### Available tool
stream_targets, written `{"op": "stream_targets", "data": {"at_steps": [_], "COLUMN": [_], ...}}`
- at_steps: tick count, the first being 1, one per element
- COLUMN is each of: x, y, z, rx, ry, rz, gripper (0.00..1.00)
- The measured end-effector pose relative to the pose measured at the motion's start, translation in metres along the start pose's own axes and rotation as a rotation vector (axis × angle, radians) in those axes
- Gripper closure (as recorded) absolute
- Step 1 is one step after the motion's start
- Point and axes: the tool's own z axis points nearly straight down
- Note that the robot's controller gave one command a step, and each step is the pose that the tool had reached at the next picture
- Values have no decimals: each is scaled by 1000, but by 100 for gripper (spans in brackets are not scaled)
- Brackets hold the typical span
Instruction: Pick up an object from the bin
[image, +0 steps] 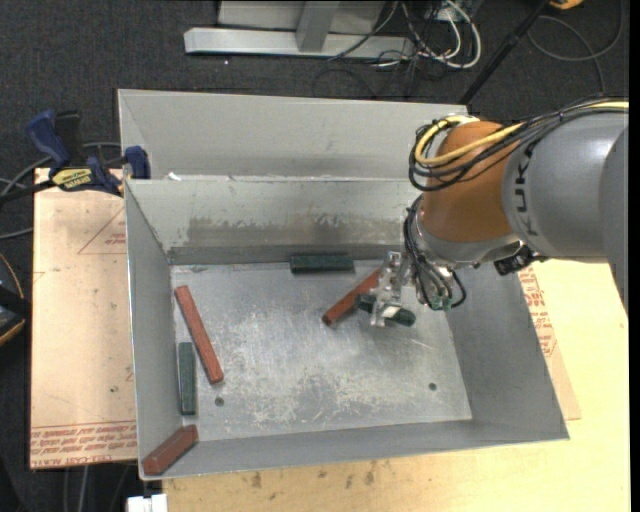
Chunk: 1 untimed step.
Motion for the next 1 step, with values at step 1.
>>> {"op": "stream_targets", "data": {"at_steps": [1], "x": [-1], "y": [0], "z": [-9], "rx": [0], "ry": [1], "rz": [0], "gripper": [100]}}
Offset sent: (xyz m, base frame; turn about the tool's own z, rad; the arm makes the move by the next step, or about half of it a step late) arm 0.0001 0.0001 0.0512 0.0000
